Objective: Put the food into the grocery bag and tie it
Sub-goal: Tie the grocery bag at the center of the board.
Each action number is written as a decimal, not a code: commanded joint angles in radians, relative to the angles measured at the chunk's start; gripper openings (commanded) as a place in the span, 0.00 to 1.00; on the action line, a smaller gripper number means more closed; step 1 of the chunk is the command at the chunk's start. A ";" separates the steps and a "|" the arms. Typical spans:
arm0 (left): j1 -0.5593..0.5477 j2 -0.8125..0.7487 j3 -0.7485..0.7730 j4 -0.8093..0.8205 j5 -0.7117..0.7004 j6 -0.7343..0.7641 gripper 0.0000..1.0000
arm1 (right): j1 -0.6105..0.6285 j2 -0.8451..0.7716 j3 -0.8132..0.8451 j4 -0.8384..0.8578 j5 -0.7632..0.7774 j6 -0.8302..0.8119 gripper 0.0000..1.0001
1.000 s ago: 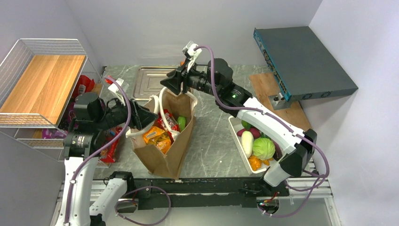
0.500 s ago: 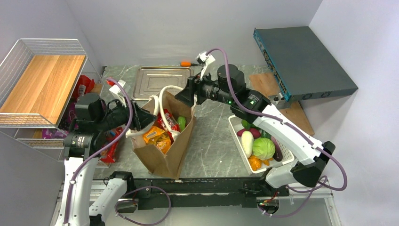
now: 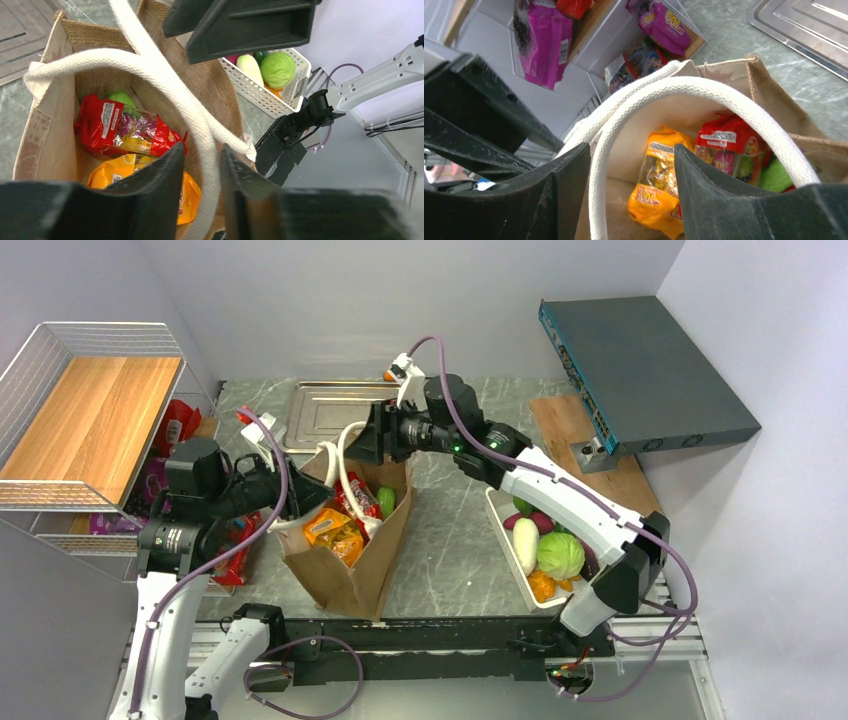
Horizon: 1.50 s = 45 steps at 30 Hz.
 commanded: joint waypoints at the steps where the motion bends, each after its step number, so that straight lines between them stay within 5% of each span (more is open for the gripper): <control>1: -0.005 -0.003 0.010 -0.008 0.023 0.027 0.29 | 0.005 0.033 0.064 0.135 -0.038 0.152 0.64; 9: -0.006 0.006 0.024 -0.020 0.023 0.020 0.00 | 0.004 0.095 0.132 0.192 -0.069 0.205 0.64; 24: -0.006 0.020 0.045 -0.003 0.015 -0.009 0.00 | 0.000 0.071 0.259 -0.182 0.082 0.129 0.62; 34: -0.005 0.024 0.036 0.030 0.029 -0.027 0.00 | -0.021 0.064 0.110 -0.045 0.106 0.426 0.93; 41: -0.005 0.013 0.032 0.027 0.031 -0.023 0.00 | -0.025 0.130 0.079 0.076 0.096 0.654 0.94; 45: -0.005 0.008 0.032 0.019 0.021 -0.020 0.00 | -0.026 0.184 0.194 -0.013 0.081 0.636 0.93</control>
